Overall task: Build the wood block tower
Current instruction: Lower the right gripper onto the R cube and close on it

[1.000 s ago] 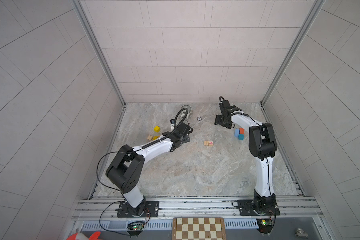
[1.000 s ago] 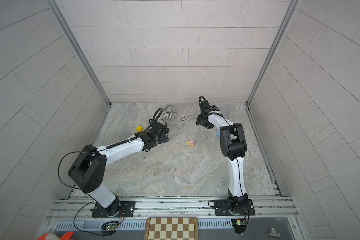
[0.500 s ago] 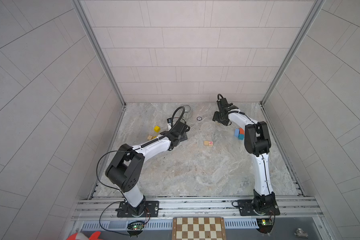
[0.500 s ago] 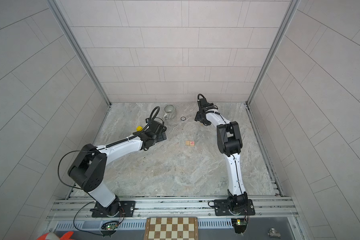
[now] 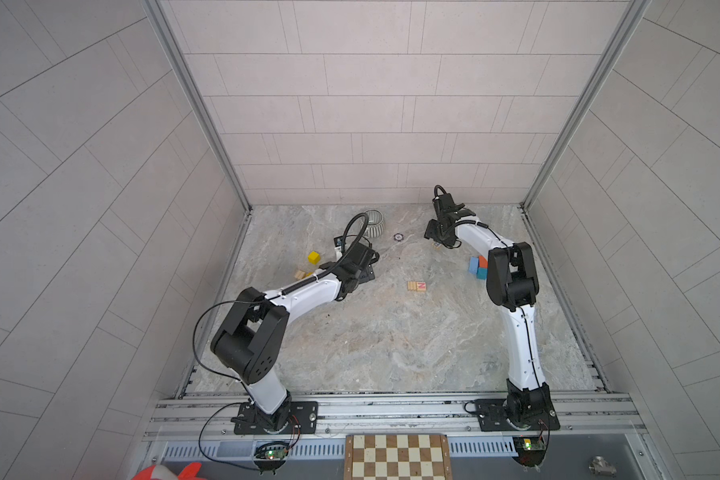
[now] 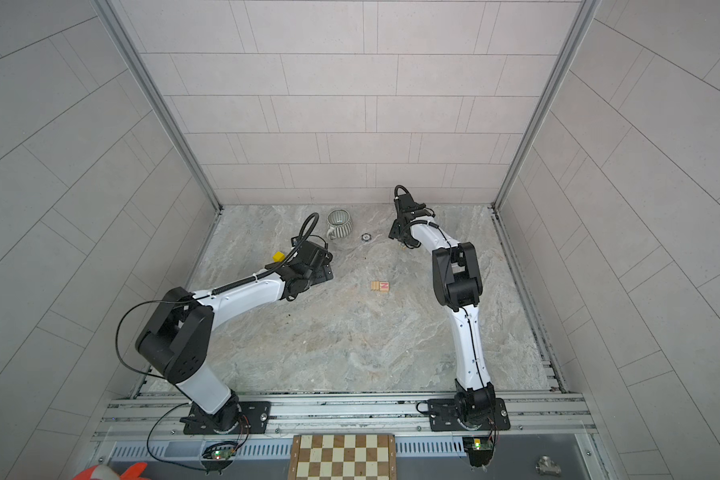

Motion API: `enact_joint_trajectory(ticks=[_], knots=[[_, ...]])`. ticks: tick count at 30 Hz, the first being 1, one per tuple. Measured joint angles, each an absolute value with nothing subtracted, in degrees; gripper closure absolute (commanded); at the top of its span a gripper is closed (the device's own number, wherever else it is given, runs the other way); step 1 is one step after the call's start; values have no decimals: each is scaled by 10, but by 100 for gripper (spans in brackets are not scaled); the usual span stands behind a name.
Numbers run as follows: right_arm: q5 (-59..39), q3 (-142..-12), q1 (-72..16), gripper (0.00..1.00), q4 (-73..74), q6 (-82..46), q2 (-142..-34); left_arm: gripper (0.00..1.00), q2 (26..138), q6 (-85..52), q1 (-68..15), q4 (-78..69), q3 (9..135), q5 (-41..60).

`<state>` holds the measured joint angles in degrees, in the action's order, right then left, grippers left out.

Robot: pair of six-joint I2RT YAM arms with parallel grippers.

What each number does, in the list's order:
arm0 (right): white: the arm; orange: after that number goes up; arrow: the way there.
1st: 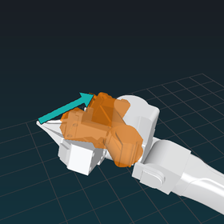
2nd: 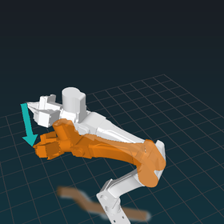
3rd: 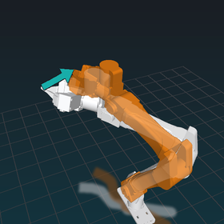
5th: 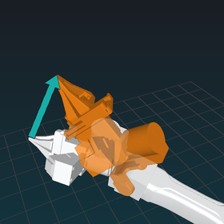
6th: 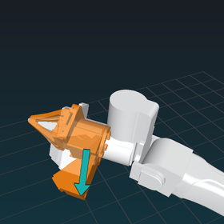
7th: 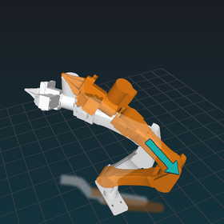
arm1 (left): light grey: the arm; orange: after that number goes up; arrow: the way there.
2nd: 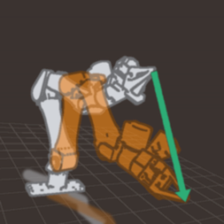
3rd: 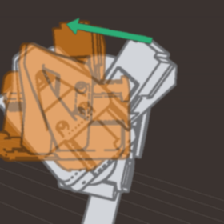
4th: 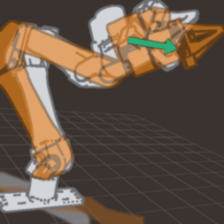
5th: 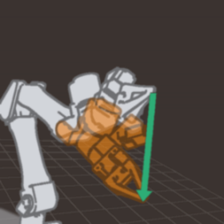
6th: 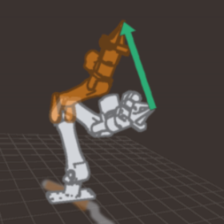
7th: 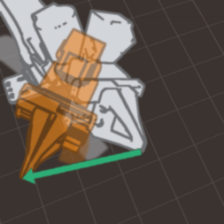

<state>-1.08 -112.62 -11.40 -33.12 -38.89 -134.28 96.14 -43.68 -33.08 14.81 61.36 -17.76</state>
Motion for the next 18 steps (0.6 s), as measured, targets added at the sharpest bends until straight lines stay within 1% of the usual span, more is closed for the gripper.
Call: enact_joint_trajectory(ticks=[7, 11, 13, 16, 18], knots=[[-11, -1126, -114, 35, -342, -391, -1357, 4, 963, -439, -327, 148, 614, -172], [-11, -1126, -114, 37, -343, -392, -1357, 4, 967, -440, -326, 148, 614, -167], [-11, -1126, -114, 40, -344, -392, -1357, 4, 968, -440, -325, 148, 614, -166], [-12, -1126, -114, 49, -344, -392, -1357, 4, 968, -441, -325, 148, 614, -165], [-13, -1126, -115, 51, -344, -393, -1357, 4, 968, -441, -324, 148, 614, -164]])
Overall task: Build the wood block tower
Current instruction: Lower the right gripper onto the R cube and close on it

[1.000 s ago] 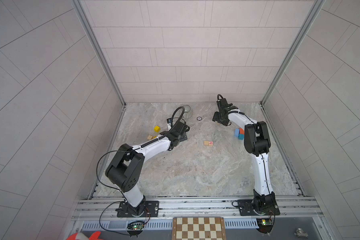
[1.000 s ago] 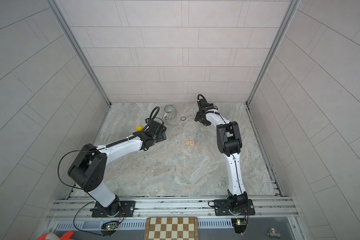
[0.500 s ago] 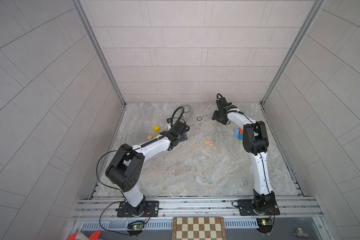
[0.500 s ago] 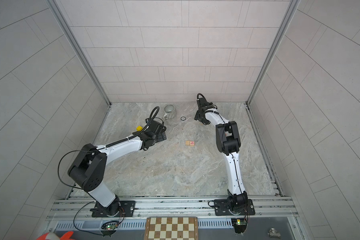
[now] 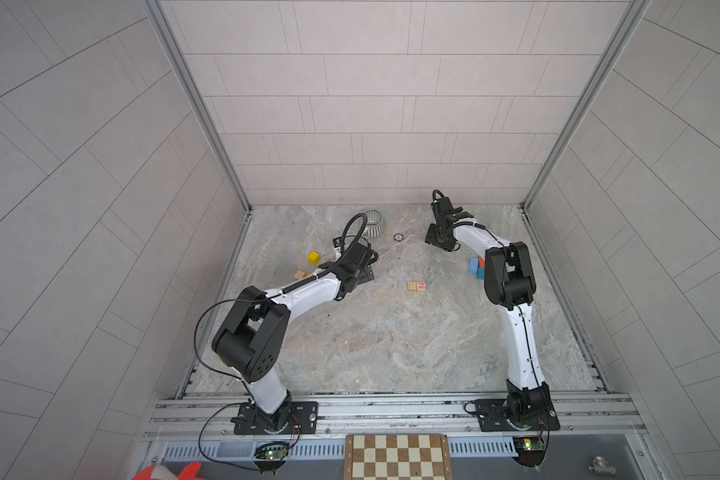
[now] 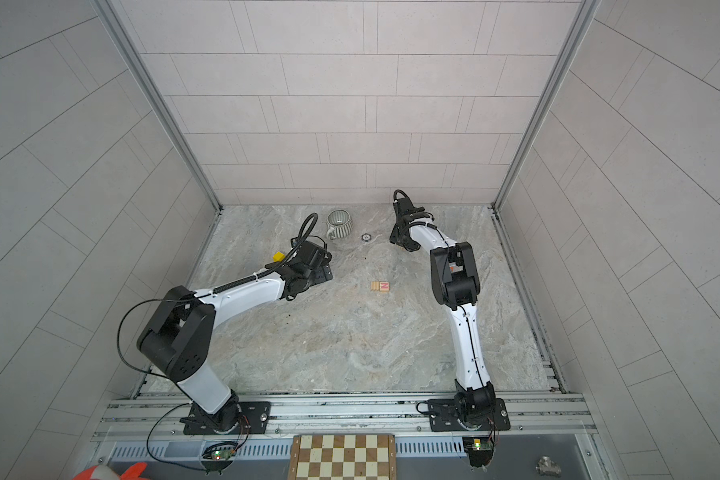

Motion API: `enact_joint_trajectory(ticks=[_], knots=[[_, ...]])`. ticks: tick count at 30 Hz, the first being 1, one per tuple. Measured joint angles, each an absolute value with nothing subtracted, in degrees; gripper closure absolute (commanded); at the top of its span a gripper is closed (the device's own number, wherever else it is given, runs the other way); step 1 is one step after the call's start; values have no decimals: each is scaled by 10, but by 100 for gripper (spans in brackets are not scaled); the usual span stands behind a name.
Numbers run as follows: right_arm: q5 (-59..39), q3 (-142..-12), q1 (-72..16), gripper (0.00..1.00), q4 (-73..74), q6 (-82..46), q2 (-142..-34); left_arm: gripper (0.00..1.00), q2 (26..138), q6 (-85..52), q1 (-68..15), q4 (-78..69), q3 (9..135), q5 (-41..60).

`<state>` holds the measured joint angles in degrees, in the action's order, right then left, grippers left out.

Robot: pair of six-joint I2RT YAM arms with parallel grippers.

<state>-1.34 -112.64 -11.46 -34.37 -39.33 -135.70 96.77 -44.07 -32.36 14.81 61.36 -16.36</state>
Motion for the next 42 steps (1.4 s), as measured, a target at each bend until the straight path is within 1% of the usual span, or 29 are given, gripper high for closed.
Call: enact_joint_trajectory(ticks=[2, 6, 8, 9, 10, 11, 12, 15, 17, 20, 22, 26, 28, 30, 32, 35, 39, 42], knots=[[-15, -1126, -116, 53, -343, -394, -1357, 4, 968, -441, -323, 148, 614, -162], [-17, -1127, -118, 59, -343, -392, -1360, 4, 969, -441, -323, 148, 614, -159], [-18, -1130, -119, 59, -343, -392, -1362, 4, 969, -441, -323, 148, 614, -158], [-19, -1132, -120, 57, -344, -392, -1363, 4, 969, -441, -323, 148, 614, -158], [-19, -1135, -120, 53, -345, -393, -1364, 4, 969, -441, -323, 148, 614, -157], [-20, -1140, -121, 46, -348, -394, -1367, 4, 969, -441, -322, 148, 614, -157], [-21, -1148, -122, 42, -352, -394, -1371, 4, 969, -441, -322, 148, 614, -157], [-21, -1167, -125, 40, -360, -389, -1380, 4, 969, -441, -322, 148, 614, -156], [-19, -1170, -128, 42, -364, -386, -1382, 5, 969, -441, -322, 148, 614, -156], [-17, -1173, -133, 51, -371, -382, -1382, 5, 969, -441, -322, 148, 614, -156], [-15, -1176, -135, 55, -376, -380, -1382, 4, 969, -441, -322, 148, 614, -156], [-10, -1182, -141, 56, -382, -377, -1382, 5, 969, -441, -322, 148, 614, -154], [-7, -1185, -144, 52, -387, -375, -1382, 5, 969, -441, -322, 148, 614, -152], [-3, -1187, -148, 41, -394, -374, -1382, 5, 969, -441, -322, 148, 614, -151], [2, -1187, -152, 35, -401, -368, -1382, 5, 969, -441, -322, 148, 614, -150], [8, -1187, -155, 35, -408, -362, -1382, 5, 969, -441, -322, 148, 614, -148], [11, -1182, -157, 40, -409, -362, -1382, 5, 969, -441, -322, 149, 614, -146], [18, -1172, -157, 40, -405, -364, -1382, 5, 969, -441, -322, 149, 614, -144]])
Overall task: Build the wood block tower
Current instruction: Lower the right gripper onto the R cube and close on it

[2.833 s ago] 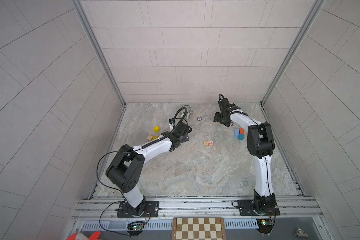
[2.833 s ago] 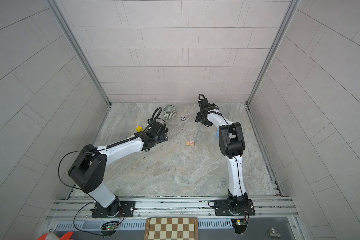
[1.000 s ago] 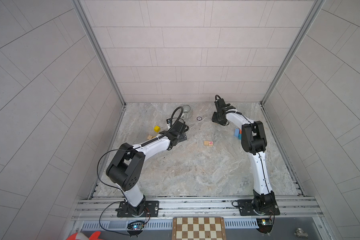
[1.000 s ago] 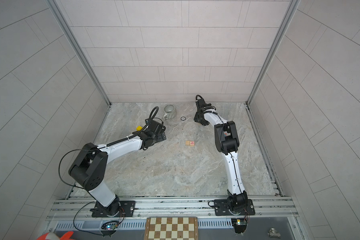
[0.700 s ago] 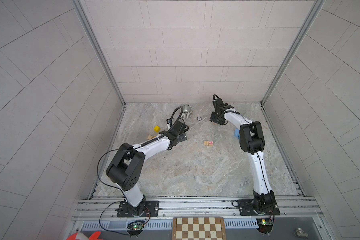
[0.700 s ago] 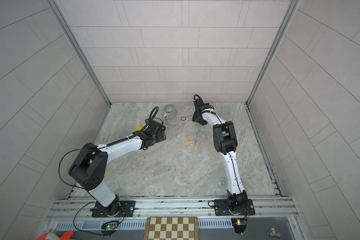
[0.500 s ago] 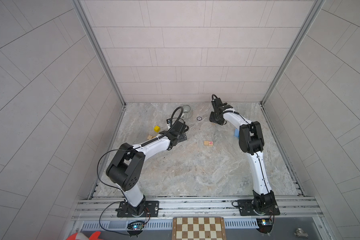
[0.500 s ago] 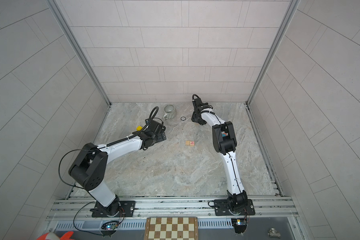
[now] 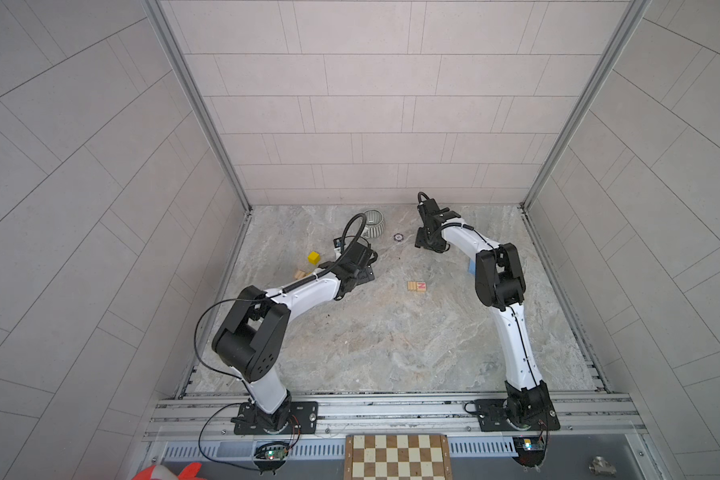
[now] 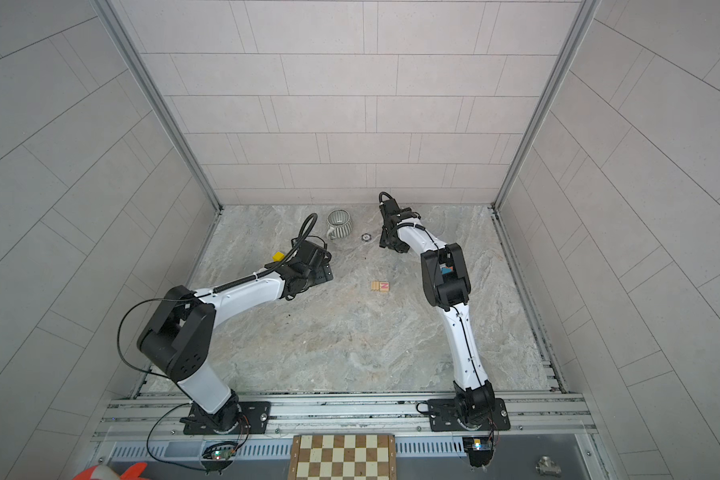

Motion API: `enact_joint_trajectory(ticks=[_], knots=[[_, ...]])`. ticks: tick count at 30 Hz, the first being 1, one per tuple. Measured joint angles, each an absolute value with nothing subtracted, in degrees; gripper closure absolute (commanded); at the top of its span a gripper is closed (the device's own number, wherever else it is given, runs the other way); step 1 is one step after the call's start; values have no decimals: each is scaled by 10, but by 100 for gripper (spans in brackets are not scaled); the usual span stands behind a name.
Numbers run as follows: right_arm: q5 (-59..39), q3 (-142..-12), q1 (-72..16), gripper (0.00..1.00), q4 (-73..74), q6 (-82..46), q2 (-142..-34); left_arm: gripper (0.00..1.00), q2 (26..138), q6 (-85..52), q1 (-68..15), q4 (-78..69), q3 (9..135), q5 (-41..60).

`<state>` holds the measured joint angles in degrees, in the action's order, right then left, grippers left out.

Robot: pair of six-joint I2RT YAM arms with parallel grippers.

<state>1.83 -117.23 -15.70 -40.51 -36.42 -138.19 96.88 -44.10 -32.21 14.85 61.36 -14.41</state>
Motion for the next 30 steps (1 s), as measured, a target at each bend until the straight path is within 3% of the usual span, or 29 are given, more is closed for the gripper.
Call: enact_joint_trajectory(ticks=[20, 30], knots=[[12, -1139, -159, 41, -367, -402, -1366, 5, 969, -441, -322, 149, 614, -141], [-2, -1154, -159, 47, -369, -412, -1373, 5, 972, -441, -319, 149, 614, -141]])
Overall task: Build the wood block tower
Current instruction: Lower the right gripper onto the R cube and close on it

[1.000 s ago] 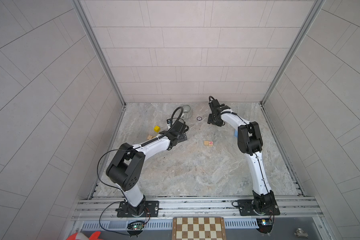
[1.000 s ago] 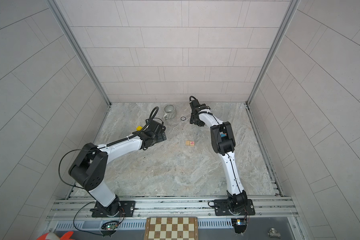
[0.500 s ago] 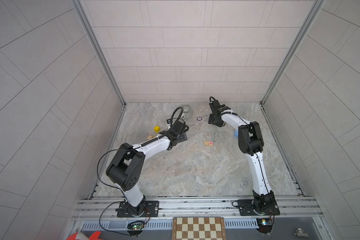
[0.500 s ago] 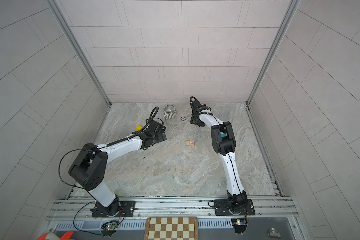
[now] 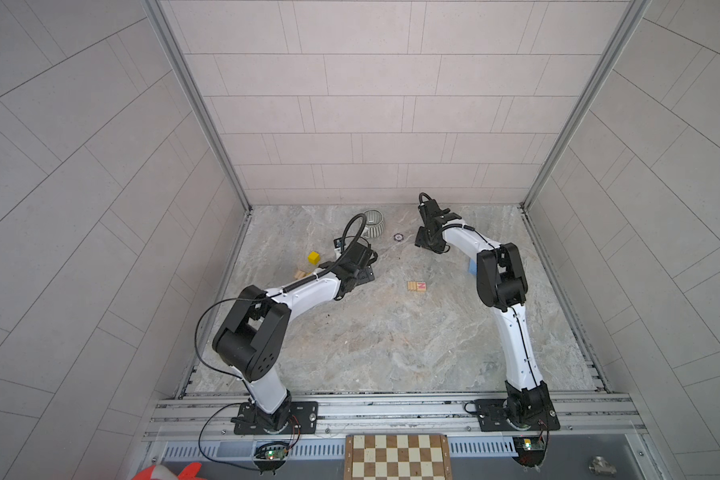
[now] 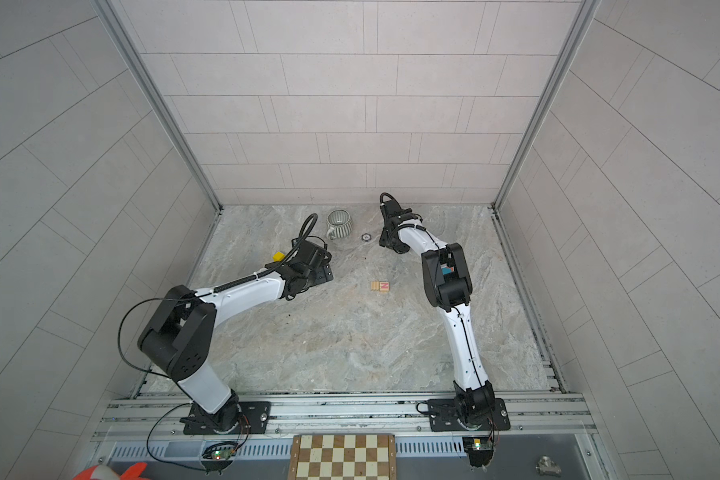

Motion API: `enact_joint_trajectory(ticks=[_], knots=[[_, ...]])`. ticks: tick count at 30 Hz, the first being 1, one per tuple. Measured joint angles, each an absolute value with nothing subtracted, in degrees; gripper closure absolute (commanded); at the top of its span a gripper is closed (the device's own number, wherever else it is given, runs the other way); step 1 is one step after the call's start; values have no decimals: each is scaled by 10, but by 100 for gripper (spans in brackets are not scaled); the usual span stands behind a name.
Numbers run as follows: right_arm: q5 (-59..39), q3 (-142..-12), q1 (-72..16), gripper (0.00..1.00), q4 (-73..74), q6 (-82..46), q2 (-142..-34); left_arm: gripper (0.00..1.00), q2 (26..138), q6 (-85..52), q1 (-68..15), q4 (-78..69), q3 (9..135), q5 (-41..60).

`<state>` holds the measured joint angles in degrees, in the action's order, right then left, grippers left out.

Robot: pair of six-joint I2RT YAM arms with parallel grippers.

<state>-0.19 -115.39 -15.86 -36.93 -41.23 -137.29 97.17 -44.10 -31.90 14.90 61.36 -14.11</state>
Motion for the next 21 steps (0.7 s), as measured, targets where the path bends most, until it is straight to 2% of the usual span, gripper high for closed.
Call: enact_joint_trajectory(ticks=[8, 21], knots=[[-6, -1179, -161, 53, -367, -415, -1390, 5, 977, -441, -318, 149, 614, -139], [11, -1193, -173, 72, -374, -388, -1399, 5, 980, -440, -315, 151, 614, -133]])
